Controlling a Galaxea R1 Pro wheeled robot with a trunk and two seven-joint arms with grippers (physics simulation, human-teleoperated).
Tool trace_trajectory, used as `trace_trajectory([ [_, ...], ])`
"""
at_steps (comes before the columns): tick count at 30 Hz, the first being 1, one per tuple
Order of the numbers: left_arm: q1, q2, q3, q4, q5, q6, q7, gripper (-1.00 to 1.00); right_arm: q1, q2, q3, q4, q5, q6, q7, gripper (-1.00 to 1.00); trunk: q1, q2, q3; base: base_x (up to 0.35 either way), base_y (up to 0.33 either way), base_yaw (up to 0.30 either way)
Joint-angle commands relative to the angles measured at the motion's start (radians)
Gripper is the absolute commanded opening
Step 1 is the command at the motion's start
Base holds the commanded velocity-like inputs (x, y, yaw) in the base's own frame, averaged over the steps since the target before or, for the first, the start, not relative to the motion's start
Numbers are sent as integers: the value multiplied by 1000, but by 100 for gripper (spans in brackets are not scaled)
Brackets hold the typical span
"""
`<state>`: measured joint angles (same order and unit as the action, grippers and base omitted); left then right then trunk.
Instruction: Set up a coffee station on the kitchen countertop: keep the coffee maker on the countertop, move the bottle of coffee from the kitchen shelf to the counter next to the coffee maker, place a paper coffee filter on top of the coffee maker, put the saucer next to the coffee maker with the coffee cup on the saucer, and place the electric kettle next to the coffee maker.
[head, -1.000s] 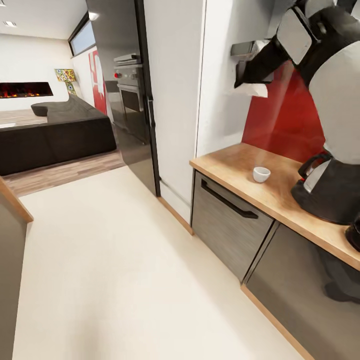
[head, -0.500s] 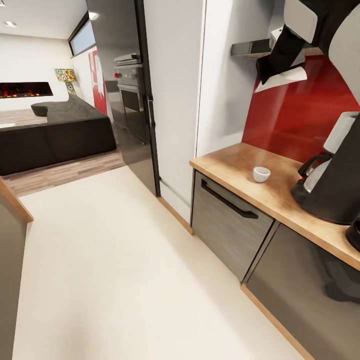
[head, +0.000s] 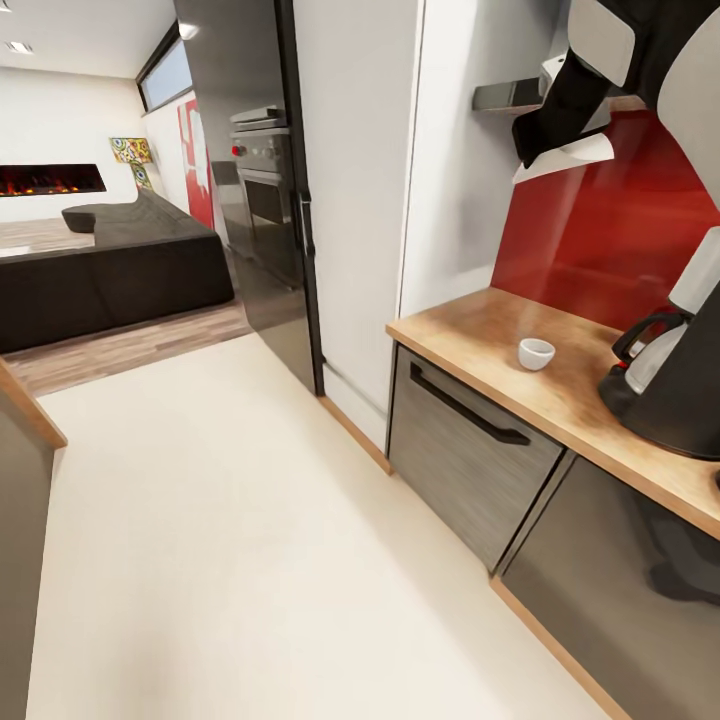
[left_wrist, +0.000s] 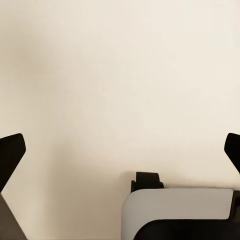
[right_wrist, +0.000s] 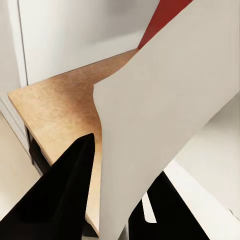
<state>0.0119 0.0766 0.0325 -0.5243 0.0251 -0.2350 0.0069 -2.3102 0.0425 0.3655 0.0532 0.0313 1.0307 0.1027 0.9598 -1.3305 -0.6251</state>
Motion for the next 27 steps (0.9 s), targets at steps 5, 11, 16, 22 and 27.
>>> trace_trajectory([
  [5,0,1,0,0,3,-1,1,100,-2,0,9,3,0,0,9,-100,0,0,-1,3,3,0],
  [11,0,6,0,1,3,-1,1,100,0,0,9,3,0,0,9,-100,0,0,-1,0,0,0],
  [16,0,7,0,1,3,-1,1,100,3,0,9,3,0,0,9,-100,0,0,0,0,0,-50],
  [22,0,7,0,1,3,-1,1,100,4,0,9,4,0,0,9,-100,0,0,3,0,0,-195],
  [27,0,7,0,1,3,-1,1,100,5,0,9,4,-1,0,9,-100,0,0,6,0,0,-193],
])
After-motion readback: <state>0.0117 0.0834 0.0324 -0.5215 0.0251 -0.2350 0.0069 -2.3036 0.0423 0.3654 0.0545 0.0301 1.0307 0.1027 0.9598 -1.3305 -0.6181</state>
